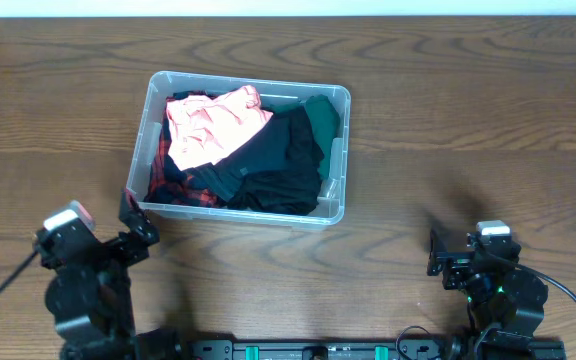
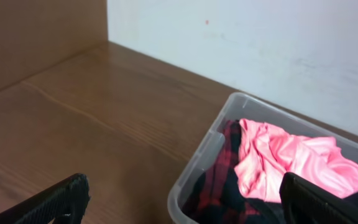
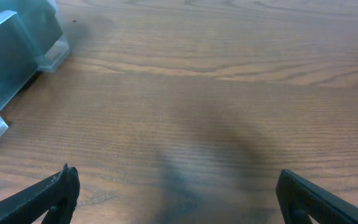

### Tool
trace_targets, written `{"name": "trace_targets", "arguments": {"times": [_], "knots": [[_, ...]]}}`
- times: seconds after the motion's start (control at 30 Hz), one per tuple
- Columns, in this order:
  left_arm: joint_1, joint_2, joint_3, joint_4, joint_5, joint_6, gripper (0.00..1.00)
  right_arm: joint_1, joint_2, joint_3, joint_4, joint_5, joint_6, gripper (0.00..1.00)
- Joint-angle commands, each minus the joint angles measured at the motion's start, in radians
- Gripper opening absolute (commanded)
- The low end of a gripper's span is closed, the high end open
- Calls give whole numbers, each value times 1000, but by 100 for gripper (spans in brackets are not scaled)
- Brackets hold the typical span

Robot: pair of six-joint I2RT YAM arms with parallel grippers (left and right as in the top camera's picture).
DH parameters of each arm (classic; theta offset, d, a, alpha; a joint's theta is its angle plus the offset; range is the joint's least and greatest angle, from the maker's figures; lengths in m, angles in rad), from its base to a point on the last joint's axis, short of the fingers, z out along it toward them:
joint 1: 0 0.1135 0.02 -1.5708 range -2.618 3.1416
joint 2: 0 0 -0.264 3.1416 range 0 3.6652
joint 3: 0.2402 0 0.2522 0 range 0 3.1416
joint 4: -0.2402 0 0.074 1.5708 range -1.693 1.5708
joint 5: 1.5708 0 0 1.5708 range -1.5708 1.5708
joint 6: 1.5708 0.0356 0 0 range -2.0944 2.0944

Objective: Pack container

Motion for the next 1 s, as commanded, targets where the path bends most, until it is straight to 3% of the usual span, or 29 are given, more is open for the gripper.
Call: {"name": "trace_targets", "arguments": {"times": [0.0, 0.3, 0.97], "knots": [[-11, -84, -55, 20, 8, -9, 98, -6, -7, -2, -1, -11, -3, 99], [-11, -283, -152, 16, 13, -9, 98, -6, -7, -2, -1, -11, -3, 99], [-12, -282, -357, 12, 13, -5, 98, -6, -7, -2, -1, -11, -3, 99]]}}
